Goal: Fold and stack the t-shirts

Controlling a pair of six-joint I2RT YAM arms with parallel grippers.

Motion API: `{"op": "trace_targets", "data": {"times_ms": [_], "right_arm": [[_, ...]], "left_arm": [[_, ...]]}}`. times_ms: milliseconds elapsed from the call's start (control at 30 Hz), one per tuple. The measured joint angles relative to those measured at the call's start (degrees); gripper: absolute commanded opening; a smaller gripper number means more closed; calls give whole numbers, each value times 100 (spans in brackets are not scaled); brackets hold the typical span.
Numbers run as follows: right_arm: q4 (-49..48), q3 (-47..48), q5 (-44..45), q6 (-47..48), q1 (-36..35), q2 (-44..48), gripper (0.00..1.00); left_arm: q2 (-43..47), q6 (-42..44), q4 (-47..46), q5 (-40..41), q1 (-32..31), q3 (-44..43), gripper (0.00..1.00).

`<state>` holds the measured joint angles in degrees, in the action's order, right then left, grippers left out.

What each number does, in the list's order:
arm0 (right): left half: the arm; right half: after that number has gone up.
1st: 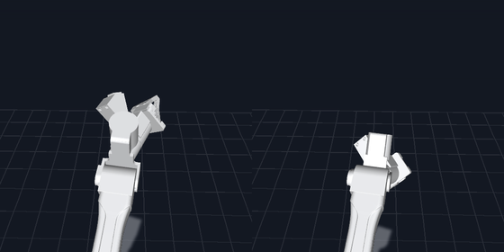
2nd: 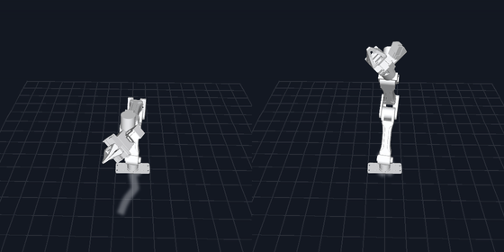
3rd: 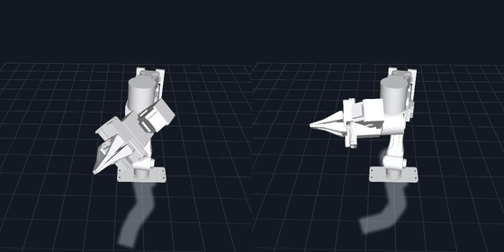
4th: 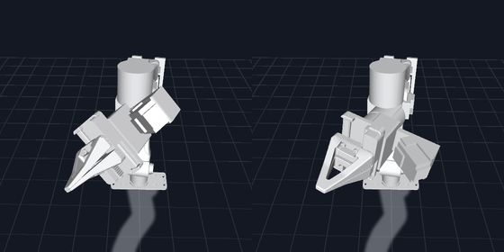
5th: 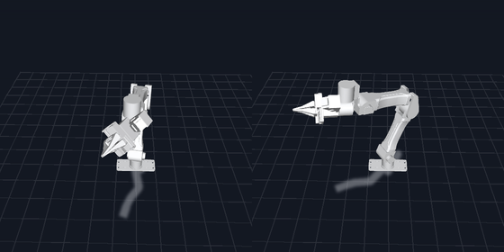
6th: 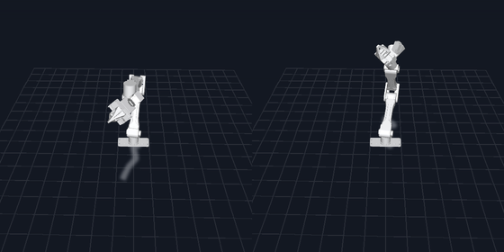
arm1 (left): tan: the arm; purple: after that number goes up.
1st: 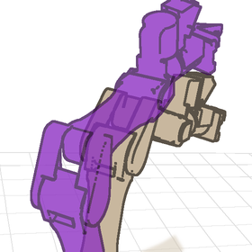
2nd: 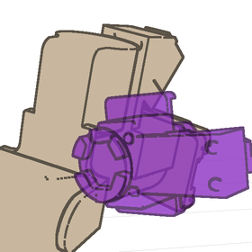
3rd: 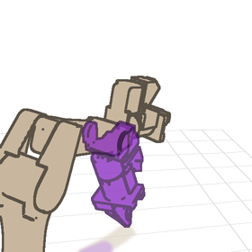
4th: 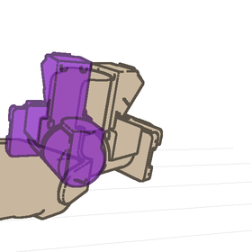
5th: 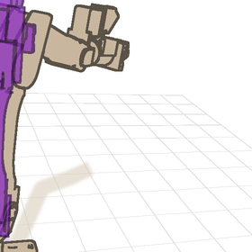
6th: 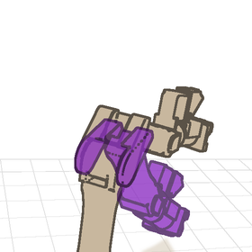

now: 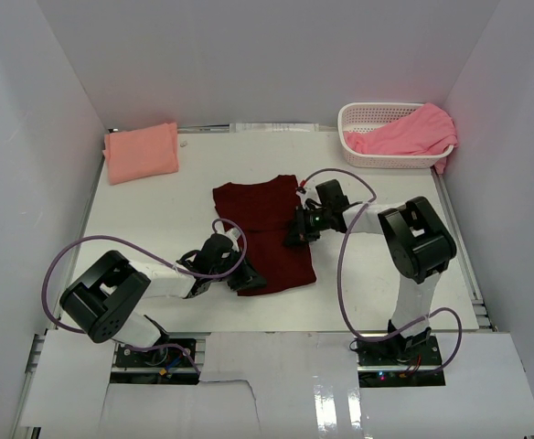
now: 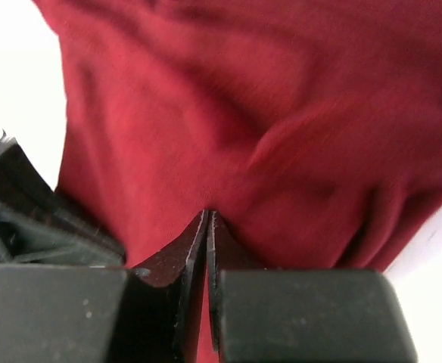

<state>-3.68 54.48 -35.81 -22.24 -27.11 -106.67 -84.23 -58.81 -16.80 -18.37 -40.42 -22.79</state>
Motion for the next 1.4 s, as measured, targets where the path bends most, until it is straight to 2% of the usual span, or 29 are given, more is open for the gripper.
{"op": "trace_targets", "data": {"times_ms": [200,600,833,967,1200,1400], "right_arm": [[-52,837,52,-20,15,-675,8],[275,3526,590,-74,667,-2140,8],[577,4465,557,-127,673,-2321,8],[876,4360,424,-92,645,-2105,8],[999,2656,-138,-13,507,-848,8],[1150,2061,-455,184,-72,-588,8]], "left_arm": [[-2,-4,0,0,0,0,0],[-2,0,2,-2,0,-4,0],[-2,2,13,-2,0,-11,0],[0,2,13,-2,0,-11,0],[-11,7,13,-7,0,-15,0],[-59,4,0,-50,0,-37,0]]}}
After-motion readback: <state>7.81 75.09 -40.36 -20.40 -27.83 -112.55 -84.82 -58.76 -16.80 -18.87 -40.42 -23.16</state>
